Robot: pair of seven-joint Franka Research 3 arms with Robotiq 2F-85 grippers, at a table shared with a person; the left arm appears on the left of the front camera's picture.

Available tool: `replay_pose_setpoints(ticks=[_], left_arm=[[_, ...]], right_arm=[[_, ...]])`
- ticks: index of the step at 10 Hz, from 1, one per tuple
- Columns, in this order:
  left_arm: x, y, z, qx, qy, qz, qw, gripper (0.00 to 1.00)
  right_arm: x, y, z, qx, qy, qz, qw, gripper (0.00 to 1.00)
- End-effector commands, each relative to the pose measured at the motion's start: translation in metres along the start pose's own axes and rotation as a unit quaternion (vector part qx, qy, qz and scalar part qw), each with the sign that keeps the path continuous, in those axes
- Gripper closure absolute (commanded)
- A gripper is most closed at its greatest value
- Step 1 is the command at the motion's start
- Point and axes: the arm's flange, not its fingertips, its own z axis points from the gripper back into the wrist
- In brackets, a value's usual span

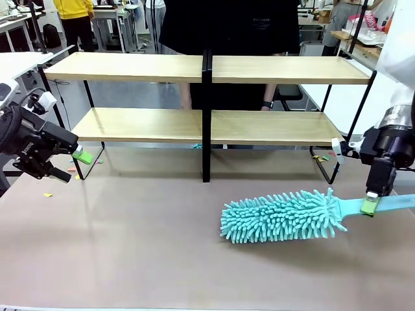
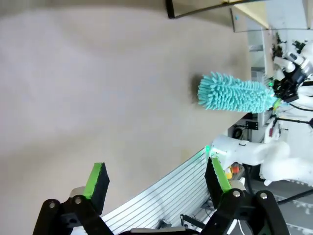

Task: Clean the shelves.
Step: Place the Duster on the table.

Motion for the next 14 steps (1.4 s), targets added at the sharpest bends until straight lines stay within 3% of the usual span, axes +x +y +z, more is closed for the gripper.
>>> replay_pose_setpoints(ticks=[1, 2, 3, 4, 5, 6, 8, 9, 10, 11, 12, 13, 14], left_arm=[[-0.004, 0.001, 0.002, 0.01, 0.016, -0.017, 1.0, 0.0], [-0.004, 0.001, 0.002, 0.01, 0.016, -0.017, 1.0, 0.0], [-0.004, 0.001, 0.002, 0.01, 0.016, -0.017, 1.0, 0.0], [-0.004, 0.001, 0.002, 0.01, 0.016, -0.017, 1.0, 0.0], [-0.004, 0.001, 0.002, 0.01, 0.016, -0.017, 1.0, 0.0], [-0.004, 0.001, 0.002, 0.01, 0.016, -0.017, 1.0, 0.0], [-0.004, 0.001, 0.002, 0.01, 0.016, -0.017, 1.0, 0.0], [-0.004, 0.001, 0.002, 0.01, 0.016, -0.017, 1.0, 0.0], [-0.003, 0.0, 0.001, 0.009, 0.011, -0.006, 1.0, 0.0], [0.003, 0.015, -0.001, -0.075, 0.017, 0.039, 0.996, 0.0], [0.006, 0.031, 0.003, -0.193, 0.0, 0.091, 0.977, 0.0], [0.006, 0.046, 0.006, -0.244, -0.051, 0.122, 0.961, 0.0], [0.008, 0.066, 0.013, -0.316, -0.115, 0.165, 0.927, 0.0]], right_arm=[[-0.004, 0.004, 0.004, -0.001, 0.0, -0.033, 0.999, 0.88], [-0.002, 0.0, 0.004, -0.01, 0.011, -0.055, 0.998, 0.32], [-0.001, -0.004, 0.008, -0.028, -0.009, -0.084, 0.996, 0.31], [-0.006, -0.008, 0.017, -0.04, -0.052, -0.109, 0.992, 0.0], [-0.014, -0.016, 0.027, -0.062, -0.124, -0.15, 0.979, 0.28], [-0.028, -0.023, 0.036, -0.079, -0.207, -0.186, 0.957, 0.0], [-0.063, -0.035, 0.048, -0.089, -0.369, -0.239, 0.894, 0.0], [-0.084, -0.031, 0.051, -0.017, -0.444, -0.19, 0.876, 0.0], [-0.1, -0.02, 0.051, 0.078, -0.482, -0.13, 0.863, 0.0], [-0.106, -0.01, 0.047, 0.139, -0.463, -0.104, 0.869, 0.0], [-0.107, -0.002, 0.041, 0.166, -0.436, -0.091, 0.88, 0.0], [-0.108, 0.005, 0.036, 0.189, -0.407, -0.063, 0.891, 0.0], [-0.11, 0.01, 0.033, 0.205, -0.372, -0.058, 0.904, 0.0]])
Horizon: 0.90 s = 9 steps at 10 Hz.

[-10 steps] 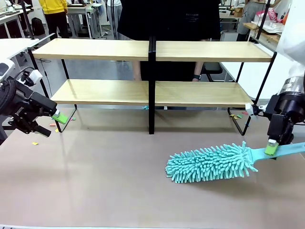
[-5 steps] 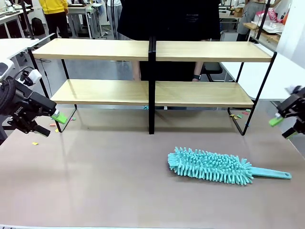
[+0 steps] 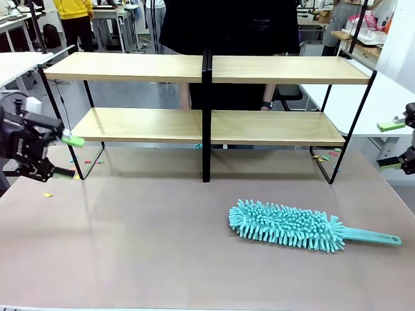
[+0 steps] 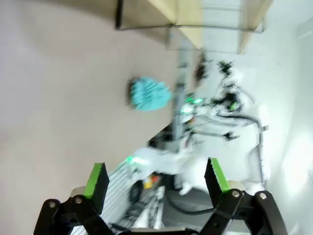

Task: Clean the shelves.
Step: Place the Duster on the table.

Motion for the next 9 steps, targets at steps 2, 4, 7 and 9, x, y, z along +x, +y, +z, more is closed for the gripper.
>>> replay_pose_setpoints(ticks=[2, 4, 7, 9], left_arm=[[0.0, 0.0, 0.0, 0.0, 0.0, 0.0, 1.0, 0.0], [0.0, 0.0, 0.0, 0.0, 0.0, 0.0, 1.0, 0.0], [0.0, 0.0, 0.0, 0.0, 0.0, 0.0, 1.0, 0.0], [0.0, 0.0, 0.0, 0.0, 0.0, 0.0, 1.0, 0.0]], right_arm=[[0.009, -0.005, 0.01, -0.026, -0.039, -0.01, 0.999, 0.0], [0.009, -0.005, 0.01, -0.026, -0.039, -0.01, 0.999, 0.0], [0.009, -0.005, 0.01, -0.026, -0.039, -0.01, 0.999, 0.0], [0.009, -0.005, 0.01, -0.026, -0.039, -0.01, 0.999, 0.0]])
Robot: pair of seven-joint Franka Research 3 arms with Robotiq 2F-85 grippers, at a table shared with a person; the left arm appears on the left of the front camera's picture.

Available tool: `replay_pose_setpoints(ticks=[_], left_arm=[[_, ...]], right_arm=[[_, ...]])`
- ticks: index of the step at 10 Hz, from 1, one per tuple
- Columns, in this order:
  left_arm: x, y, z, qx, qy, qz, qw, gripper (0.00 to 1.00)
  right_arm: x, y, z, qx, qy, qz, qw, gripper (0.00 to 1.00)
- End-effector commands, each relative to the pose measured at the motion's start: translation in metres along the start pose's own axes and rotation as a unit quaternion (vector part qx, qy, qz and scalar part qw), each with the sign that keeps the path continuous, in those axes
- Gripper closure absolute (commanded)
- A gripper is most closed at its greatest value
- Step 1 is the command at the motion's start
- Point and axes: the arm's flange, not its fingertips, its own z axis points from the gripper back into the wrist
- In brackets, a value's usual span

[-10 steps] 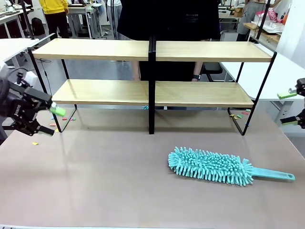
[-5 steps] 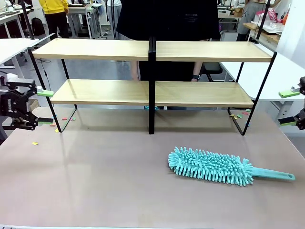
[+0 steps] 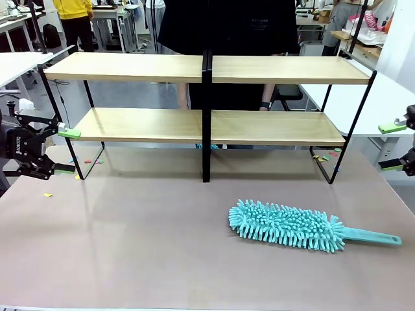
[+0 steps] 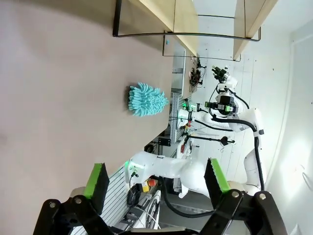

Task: Clean the shelves.
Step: Place the Duster on the table.

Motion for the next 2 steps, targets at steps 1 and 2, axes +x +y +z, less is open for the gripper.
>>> replay_pose_setpoints(ticks=[1, 2], left_arm=[[-0.001, -0.0025, 0.0034, -0.002, 0.004, -0.001, 1.0, 0.0], [-0.001, -0.0025, 0.0034, -0.002, 0.004, -0.001, 1.0, 0.0]], right_arm=[[0.0017, 0.0024, -0.0003, -0.001, -0.008, -0.001, 1.0, 0.0], [0.0017, 0.0024, -0.0003, -0.001, -0.008, -0.001, 1.0, 0.0]])
